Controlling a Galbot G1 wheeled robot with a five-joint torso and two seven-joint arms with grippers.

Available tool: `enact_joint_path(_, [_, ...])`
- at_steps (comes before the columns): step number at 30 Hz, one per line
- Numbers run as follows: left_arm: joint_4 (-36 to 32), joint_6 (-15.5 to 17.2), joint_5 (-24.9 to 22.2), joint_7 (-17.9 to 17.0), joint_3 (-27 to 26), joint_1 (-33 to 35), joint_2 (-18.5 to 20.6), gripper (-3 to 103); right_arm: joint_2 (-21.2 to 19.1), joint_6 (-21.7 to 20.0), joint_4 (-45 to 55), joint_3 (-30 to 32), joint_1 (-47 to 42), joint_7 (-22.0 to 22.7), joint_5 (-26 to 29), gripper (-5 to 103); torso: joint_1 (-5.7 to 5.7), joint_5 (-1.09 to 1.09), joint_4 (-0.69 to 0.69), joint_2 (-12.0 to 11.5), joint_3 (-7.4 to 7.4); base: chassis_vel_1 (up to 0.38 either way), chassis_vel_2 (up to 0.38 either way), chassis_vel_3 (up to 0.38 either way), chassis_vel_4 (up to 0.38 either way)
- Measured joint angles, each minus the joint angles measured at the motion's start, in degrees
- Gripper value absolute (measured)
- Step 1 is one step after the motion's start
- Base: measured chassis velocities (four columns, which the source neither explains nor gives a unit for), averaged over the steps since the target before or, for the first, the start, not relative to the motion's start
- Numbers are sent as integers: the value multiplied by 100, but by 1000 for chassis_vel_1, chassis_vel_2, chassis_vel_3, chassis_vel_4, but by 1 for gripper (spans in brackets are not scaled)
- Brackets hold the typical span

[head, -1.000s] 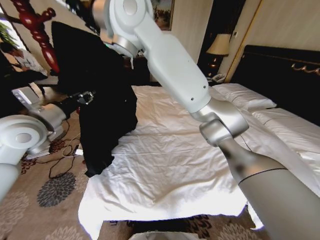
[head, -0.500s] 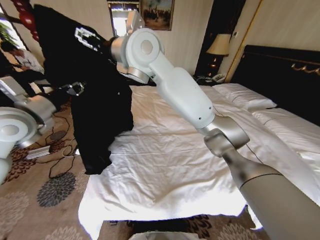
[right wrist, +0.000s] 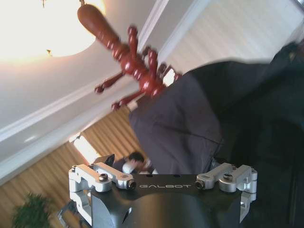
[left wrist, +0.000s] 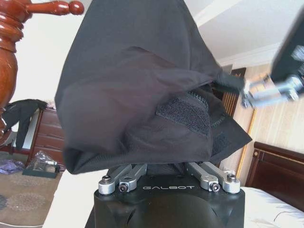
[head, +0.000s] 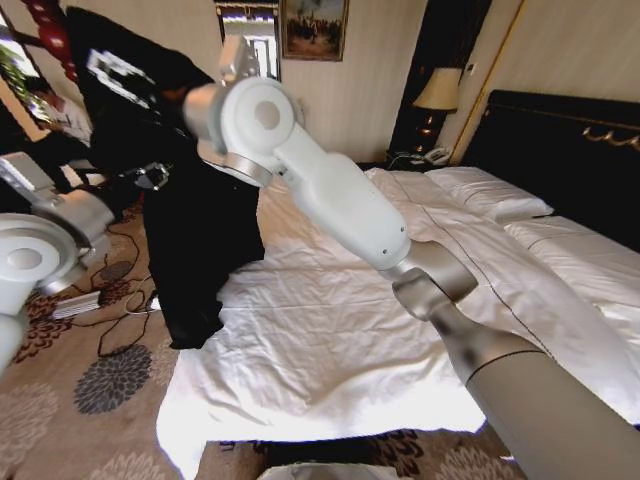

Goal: Pick up the clothes from the bed and hang them on the clothes hanger.

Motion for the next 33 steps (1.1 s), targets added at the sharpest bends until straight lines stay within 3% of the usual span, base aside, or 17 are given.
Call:
enact_joint_path(9, [-178, 1, 96, 7, 72, 155, -91, 19, 15, 108, -936, 64, 313, -408, -583, 100, 1, 2, 1, 0, 1, 0, 0, 0, 0])
enact_joint_path(28, [-261, 33, 513, 63, 476, 257, -268, 19, 7, 61, -1074, -195, 1082, -658, -397, 100, 0, 2, 0, 0, 0, 0, 0, 0, 0])
enact_joint_path(33, [-224, 34, 524, 74, 375, 269, -311, 19, 6, -104, -1081, -211, 1013, -398, -389, 100, 0, 1, 1, 0, 1, 0, 0, 0, 0])
